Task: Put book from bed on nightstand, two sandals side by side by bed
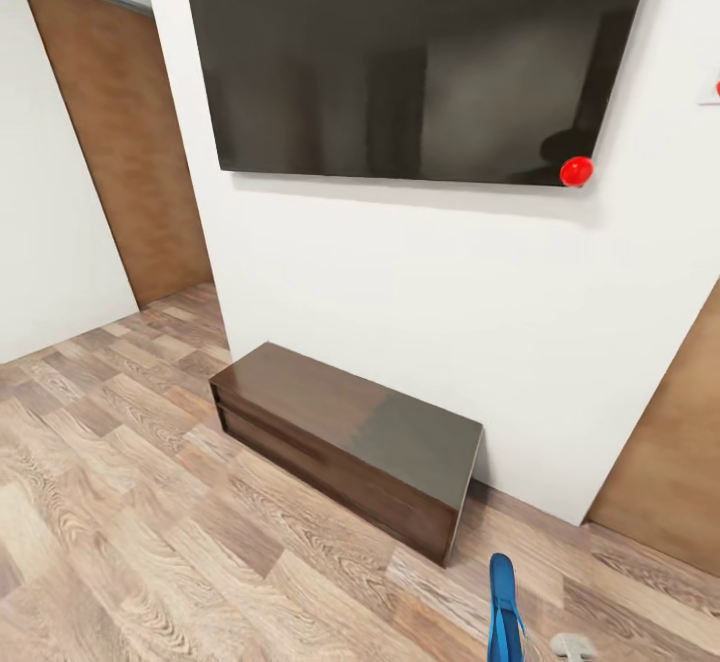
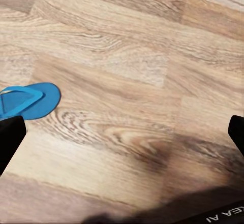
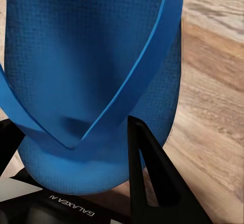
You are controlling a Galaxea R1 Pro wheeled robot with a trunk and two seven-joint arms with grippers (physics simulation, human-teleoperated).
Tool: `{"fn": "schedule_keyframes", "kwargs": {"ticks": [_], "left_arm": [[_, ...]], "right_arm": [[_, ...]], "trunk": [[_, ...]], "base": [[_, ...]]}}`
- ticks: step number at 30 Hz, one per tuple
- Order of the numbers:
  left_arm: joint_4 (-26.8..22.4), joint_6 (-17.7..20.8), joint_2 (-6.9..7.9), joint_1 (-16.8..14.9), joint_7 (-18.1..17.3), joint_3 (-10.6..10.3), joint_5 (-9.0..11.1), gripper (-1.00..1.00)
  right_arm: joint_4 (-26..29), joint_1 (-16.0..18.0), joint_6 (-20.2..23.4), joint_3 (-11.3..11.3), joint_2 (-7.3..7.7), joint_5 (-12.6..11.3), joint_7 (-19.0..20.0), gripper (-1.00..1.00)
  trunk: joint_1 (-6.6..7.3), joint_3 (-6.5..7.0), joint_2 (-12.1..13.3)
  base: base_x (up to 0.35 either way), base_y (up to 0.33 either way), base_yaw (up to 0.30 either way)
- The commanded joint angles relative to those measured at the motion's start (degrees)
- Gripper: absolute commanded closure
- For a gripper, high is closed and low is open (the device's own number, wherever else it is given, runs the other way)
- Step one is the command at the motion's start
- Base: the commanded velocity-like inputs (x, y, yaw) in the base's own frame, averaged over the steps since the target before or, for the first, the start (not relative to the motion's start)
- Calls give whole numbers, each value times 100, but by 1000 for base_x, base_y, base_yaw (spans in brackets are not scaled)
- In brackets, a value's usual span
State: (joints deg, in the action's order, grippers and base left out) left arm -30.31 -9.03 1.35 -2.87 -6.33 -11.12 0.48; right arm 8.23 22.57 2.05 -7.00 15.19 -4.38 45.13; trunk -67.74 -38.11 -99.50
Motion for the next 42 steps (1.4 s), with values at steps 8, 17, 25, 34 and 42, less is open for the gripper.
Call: {"fn": "schedule_keyframes", "kwargs": {"ticks": [8,17,25,34,42], "left_arm": [[7,-20,1,-4,0,-22,5,-100],[8,-20,4,-5,-1,-22,5,-100],[8,-21,5,-3,-2,-22,4,-100],[8,-42,4,-4,-1,-22,5,-100],[8,-39,4,-3,-1,-22,4,-100]], "right_arm": [[-1,2,23,-12,2,-45,20,100],[-5,0,23,-12,2,-45,17,100],[-6,2,23,-12,2,-45,19,100],[-6,2,23,-12,2,-45,21,100],[-6,2,23,-12,2,-45,19,100]], "trunk": [[1,-5,-2],[1,-5,-2],[1,-5,-2],[1,-5,-2],[1,-5,-2]], "base": [[0,0,290],[51,0,290],[187,0,290],[22,-11,290],[186,-164,290]]}}
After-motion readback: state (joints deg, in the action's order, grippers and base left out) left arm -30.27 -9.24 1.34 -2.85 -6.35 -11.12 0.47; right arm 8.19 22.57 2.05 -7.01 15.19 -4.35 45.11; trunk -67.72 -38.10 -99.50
